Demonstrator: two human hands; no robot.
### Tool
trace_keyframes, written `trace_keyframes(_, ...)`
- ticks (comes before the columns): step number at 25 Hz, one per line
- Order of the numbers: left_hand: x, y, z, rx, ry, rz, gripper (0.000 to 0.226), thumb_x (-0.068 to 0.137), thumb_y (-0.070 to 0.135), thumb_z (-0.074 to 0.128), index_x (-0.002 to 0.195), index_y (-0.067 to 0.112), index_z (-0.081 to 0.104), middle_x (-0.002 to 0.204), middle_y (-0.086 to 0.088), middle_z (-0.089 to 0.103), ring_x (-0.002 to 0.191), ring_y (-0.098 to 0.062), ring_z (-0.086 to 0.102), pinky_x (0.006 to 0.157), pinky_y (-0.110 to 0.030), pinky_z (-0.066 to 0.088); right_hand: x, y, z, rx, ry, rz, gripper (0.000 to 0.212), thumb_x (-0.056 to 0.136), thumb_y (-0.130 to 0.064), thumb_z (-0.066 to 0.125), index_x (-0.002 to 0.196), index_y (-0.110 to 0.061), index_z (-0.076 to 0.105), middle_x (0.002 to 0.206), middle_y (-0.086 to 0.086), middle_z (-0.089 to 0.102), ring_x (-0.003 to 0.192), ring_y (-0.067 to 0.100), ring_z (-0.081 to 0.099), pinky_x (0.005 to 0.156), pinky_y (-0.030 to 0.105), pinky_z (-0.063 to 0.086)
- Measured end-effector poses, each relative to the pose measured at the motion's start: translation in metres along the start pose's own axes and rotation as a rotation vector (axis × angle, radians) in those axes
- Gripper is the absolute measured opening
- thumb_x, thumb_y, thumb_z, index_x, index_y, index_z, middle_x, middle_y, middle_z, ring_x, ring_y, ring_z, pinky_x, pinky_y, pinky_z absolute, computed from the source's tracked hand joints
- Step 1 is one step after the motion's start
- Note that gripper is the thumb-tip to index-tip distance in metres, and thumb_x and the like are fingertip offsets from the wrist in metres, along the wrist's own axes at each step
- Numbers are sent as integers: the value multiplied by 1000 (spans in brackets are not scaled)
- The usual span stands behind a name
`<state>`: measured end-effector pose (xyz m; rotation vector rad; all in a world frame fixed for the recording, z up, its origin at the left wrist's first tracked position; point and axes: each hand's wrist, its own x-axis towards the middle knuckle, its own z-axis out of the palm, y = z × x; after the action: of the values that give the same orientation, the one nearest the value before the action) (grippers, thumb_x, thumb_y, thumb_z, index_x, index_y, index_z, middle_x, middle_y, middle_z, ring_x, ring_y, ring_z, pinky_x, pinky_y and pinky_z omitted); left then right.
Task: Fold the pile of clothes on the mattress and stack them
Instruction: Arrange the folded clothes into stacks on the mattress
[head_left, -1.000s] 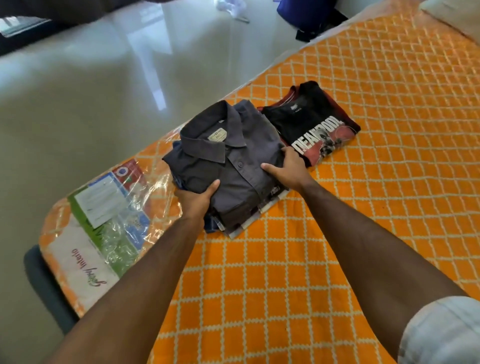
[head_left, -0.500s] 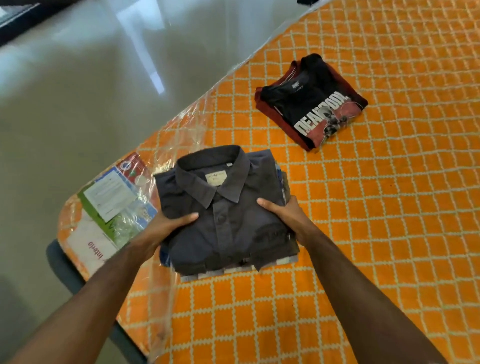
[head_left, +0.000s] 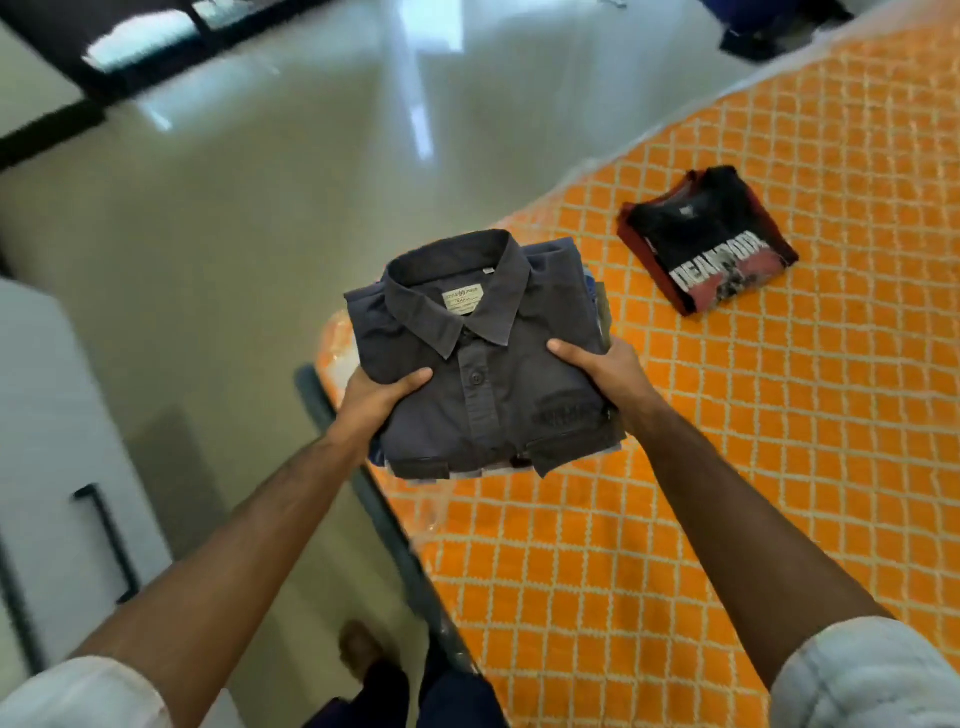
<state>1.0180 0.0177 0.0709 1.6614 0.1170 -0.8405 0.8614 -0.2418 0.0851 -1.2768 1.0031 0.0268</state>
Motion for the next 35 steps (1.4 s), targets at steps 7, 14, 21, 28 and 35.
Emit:
trace_keyframes(7,-118,58,-215,-269,409,73,58,78,19,85,130,16,61,119,3,70,102,-10,70,80,-21,59,-56,-131,241,-371,-349,-197,59,66,-45,93,114,-17,74,103,-2,78,93,16,75,86,41,61)
trace_keyframes(14,-217,7,-424,-707,826,162,62,80,20,84,136,17,58,124,-1,71,108,-18,70,92,-35,58,-126,-178,577,-816,-813,-350,73,62,-53,91,120,-15,68,106,0,75,91,17,74,81,36,62)
trace_keyframes(21,-224,-108,-511,-1010,1194,-18,43,82,13,82,120,18,65,103,11,74,100,-16,70,87,-35,58,-153,-86,821,-1280,-1173,-341,85,58,-64,89,125,-18,65,113,0,72,101,21,70,96,39,57)
trace_keyframes(28,-139,-227,-518,-1138,1340,-337,61,76,9,86,131,2,61,128,-12,67,119,-30,63,103,-49,51,-64,58,920,-1557,-1343,-135,73,74,-45,87,133,-13,58,118,2,69,103,20,68,86,34,57)
trace_keyframes(35,-137,-230,-516,-853,1412,-461,66,80,21,83,137,4,54,134,-7,61,123,-27,60,93,-31,54,-28,77,919,-1753,-1266,-505,90,74,-59,82,139,-6,49,134,14,58,119,33,60,98,45,53)
